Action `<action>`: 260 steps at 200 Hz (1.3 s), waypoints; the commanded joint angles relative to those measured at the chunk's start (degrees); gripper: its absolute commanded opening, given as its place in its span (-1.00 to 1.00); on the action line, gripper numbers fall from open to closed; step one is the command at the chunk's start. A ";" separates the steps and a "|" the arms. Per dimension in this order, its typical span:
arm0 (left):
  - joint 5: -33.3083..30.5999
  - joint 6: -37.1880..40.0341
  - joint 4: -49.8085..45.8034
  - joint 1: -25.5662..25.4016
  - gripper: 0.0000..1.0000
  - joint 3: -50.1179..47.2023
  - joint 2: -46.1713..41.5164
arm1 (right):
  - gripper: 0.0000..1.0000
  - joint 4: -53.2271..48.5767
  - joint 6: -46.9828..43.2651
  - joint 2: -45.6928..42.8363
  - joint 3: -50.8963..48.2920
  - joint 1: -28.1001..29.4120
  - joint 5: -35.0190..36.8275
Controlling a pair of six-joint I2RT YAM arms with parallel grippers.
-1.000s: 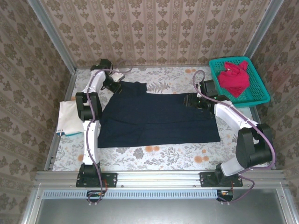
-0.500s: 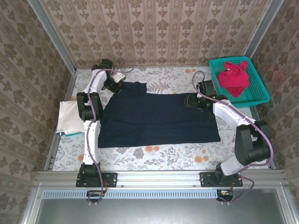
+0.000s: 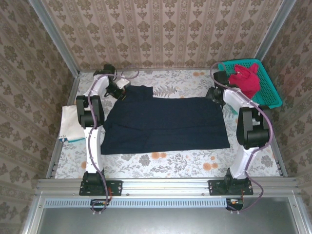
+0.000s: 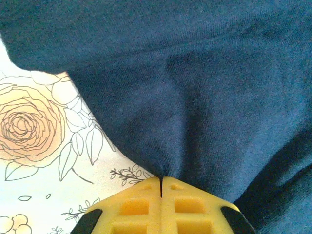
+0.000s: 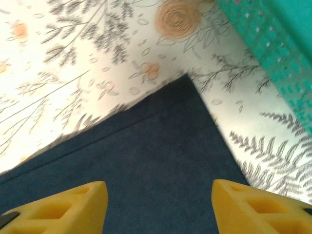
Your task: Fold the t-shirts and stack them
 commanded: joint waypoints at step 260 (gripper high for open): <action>0.60 0.99 6.97 2.97 -1.00 -1.78 -2.47 | -0.30 -23.46 6.31 31.46 39.00 0.05 3.39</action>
